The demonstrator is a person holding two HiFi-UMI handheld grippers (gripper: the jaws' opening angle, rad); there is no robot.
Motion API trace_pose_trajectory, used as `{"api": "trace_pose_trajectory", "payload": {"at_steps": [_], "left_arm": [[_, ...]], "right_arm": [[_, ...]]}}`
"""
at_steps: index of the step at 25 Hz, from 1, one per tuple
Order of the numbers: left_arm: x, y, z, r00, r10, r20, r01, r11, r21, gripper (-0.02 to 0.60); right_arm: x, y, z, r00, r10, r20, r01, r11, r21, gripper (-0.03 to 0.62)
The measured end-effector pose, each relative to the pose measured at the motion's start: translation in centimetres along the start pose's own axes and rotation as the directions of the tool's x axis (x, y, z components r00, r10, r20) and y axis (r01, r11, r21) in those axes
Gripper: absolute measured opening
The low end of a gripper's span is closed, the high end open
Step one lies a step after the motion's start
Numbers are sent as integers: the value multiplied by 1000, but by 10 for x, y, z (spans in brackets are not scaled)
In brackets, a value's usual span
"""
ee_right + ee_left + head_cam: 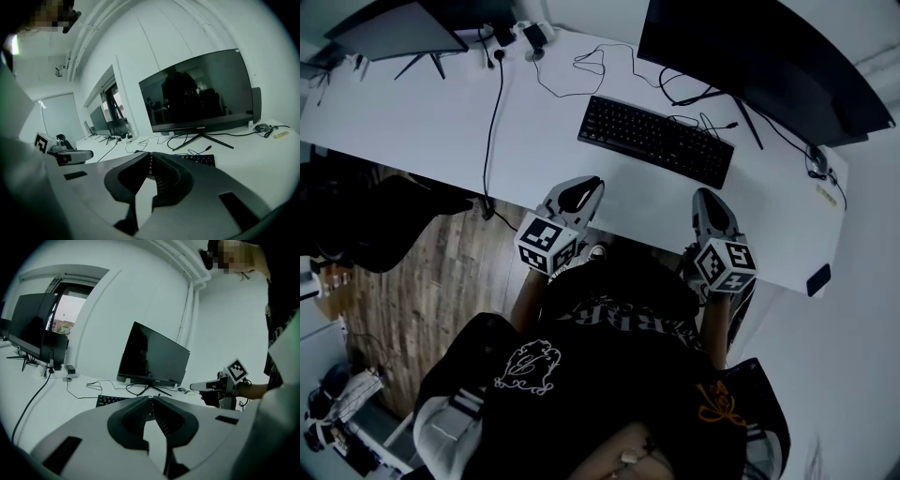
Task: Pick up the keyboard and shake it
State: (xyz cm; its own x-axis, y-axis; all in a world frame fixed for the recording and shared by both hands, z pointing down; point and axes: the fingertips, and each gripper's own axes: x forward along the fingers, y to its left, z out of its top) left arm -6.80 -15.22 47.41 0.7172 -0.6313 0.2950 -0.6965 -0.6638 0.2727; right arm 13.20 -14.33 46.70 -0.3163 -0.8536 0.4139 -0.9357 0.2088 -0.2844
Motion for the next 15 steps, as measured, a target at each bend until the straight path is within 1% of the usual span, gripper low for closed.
{"api": "trace_pose_trajectory", "payload": {"at_steps": [3, 6, 9, 15], "left_arm": [[20, 17, 1, 999, 29, -17, -29, 1000, 3, 26], [37, 33, -1, 998, 45, -40, -44, 999, 24, 26], [50, 52, -5, 996, 61, -68, -58, 997, 42, 26], [78, 99, -5, 992, 98, -84, -96, 995, 33, 29]], "right_arm": [[23, -33, 2, 999, 1, -38, -1, 1000, -21, 32], [46, -62, 2, 997, -1, -76, -3, 998, -59, 51], [64, -85, -1, 995, -1, -102, -6, 998, -63, 67], [91, -134, -13, 985, -24, -173, 8, 996, -94, 92]]}}
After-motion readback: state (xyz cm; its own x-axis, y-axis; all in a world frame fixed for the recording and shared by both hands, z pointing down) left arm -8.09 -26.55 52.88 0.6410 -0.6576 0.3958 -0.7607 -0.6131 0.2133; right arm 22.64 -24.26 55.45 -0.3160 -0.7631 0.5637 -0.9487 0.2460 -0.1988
